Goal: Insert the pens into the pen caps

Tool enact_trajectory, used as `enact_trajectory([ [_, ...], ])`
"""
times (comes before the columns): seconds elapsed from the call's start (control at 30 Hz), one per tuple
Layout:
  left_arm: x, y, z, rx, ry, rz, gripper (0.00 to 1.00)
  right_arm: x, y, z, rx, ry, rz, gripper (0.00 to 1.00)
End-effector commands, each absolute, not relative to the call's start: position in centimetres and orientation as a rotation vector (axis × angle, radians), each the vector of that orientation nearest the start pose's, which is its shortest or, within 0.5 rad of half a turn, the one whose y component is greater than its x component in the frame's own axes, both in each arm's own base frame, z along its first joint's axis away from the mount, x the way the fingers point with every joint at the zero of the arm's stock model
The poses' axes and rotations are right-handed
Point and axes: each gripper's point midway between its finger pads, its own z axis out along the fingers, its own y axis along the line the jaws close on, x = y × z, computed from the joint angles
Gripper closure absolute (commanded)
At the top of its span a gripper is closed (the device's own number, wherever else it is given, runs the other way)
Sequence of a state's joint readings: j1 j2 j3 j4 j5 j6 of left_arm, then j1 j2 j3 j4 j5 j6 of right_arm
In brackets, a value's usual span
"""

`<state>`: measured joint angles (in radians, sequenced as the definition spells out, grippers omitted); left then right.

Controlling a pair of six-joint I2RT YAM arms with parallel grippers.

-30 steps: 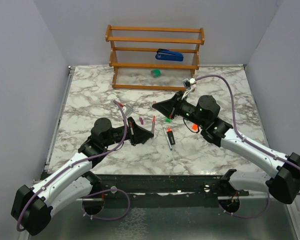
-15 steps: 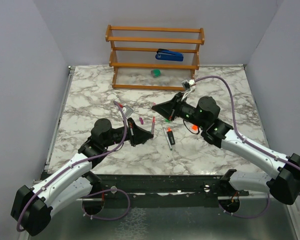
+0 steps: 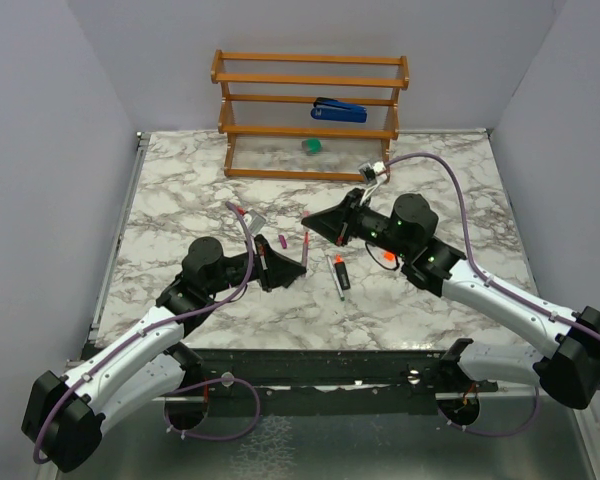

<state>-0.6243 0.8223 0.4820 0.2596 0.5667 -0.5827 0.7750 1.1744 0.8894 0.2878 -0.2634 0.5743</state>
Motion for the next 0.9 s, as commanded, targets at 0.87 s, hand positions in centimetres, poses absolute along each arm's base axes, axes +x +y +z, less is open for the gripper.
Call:
enact_trajectory([
  [0.87,18.1,-26.2,24.7,0.487,1.704,-1.303,1.0,24.9,32.1,33.7,-0.344,1.571,1.167,0.99],
])
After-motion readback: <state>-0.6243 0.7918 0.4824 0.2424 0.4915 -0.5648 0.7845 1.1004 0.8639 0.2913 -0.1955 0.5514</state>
